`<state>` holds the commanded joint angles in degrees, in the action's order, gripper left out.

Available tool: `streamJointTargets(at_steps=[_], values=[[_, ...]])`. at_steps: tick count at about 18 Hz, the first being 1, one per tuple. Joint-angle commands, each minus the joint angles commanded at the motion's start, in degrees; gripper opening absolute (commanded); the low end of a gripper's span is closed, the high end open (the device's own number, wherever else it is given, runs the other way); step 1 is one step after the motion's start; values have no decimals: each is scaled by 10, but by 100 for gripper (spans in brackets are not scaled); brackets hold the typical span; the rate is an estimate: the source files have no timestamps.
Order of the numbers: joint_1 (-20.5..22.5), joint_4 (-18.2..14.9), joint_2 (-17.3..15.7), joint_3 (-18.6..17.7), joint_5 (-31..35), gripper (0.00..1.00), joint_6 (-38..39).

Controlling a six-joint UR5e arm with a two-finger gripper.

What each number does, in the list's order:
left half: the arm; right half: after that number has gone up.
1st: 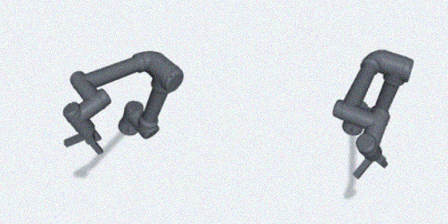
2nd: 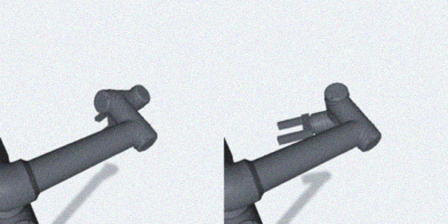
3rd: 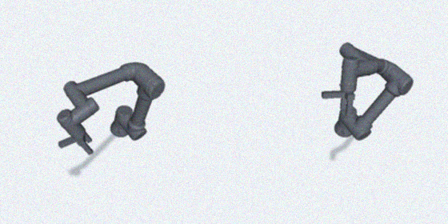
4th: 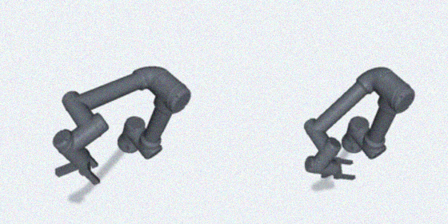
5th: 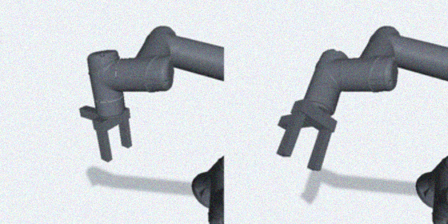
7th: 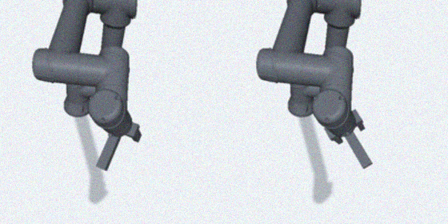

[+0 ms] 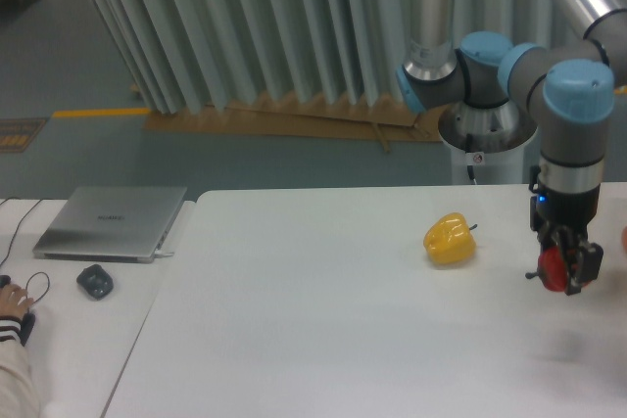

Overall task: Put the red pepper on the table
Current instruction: 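Carry the held red bell pepper over the table beside the yellow pepper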

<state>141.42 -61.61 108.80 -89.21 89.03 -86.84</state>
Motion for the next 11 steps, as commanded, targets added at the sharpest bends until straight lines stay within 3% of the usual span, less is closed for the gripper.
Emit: streamJointTargets(at_steps=[4, 11], values=[[-22, -1, 22, 11, 1, 56, 35], [-56, -3, 44, -6, 5, 56, 69]])
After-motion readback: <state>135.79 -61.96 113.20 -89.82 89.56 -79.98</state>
